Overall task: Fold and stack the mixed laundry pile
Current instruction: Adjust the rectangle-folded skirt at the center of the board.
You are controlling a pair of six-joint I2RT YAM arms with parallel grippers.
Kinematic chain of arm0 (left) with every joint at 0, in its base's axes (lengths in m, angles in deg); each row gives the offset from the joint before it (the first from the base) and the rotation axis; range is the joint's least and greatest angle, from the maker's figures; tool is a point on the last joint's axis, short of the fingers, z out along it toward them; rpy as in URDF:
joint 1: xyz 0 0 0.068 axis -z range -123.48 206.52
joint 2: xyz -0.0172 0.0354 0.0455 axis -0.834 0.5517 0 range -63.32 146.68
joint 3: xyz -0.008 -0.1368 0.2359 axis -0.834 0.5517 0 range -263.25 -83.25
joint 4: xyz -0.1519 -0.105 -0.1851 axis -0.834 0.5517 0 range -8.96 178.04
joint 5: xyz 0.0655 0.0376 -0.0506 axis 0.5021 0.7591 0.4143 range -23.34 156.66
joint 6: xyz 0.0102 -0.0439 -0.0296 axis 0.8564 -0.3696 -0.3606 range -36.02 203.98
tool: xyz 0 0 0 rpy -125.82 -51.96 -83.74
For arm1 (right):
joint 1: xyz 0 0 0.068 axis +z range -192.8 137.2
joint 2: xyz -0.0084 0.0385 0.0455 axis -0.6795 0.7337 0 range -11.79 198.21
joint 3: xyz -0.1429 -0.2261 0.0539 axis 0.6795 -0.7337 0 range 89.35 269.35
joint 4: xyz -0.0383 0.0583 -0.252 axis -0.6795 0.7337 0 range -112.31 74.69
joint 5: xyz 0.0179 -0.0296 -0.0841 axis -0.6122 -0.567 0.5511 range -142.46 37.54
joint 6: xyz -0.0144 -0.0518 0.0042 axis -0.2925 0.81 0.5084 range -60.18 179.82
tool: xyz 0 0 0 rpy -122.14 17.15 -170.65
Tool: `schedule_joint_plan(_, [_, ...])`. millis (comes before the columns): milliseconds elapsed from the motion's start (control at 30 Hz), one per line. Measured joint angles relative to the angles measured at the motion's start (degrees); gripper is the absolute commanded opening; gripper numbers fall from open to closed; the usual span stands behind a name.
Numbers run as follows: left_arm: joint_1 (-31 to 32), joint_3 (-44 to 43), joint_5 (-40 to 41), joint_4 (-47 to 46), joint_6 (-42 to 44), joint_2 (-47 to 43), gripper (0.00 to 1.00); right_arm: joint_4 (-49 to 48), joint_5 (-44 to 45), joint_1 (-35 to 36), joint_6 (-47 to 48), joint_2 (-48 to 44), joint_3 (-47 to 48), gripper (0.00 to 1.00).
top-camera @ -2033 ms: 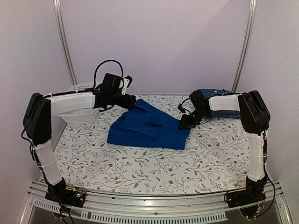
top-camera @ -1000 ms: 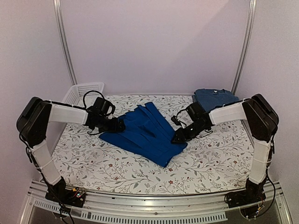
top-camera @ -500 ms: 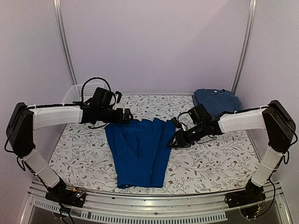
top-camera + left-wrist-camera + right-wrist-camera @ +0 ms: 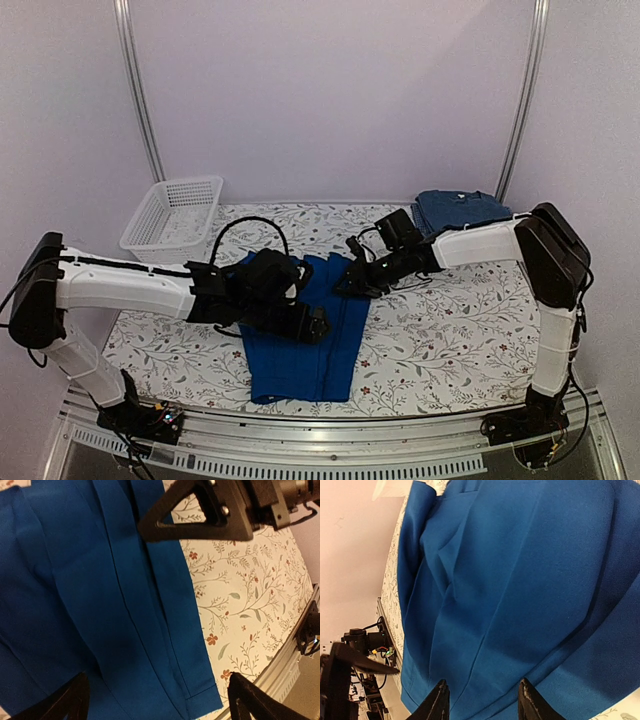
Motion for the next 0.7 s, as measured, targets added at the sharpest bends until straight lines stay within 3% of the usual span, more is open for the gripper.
schedule_joint_plan(367, [7.7, 2.1, -1.8, 1.9, -8.1, 9.5, 0.65, 2.3, 3.3, 0.0, -1.9, 7.8, 4.5, 0.49])
schedule_joint_plan(467, [7.6, 1.4, -1.9, 1.6, -8.5, 11.0, 0.52, 2.5, 3.9, 0.0, -2.0, 8.5, 6.1, 0.49])
schedule_joint_plan(600, [7.6, 0.4, -1.9, 1.0, -8.5, 12.3, 0.28, 2.5, 4.1, 0.0, -2.0, 9.2, 6.6, 0.44])
schedule_joint_plan(700, [7.6, 0.3, -2.4, 0.3, -7.7, 12.7, 0.21, 2.4, 3.9, 0.0, -2.0, 10.1, 6.9, 0.40])
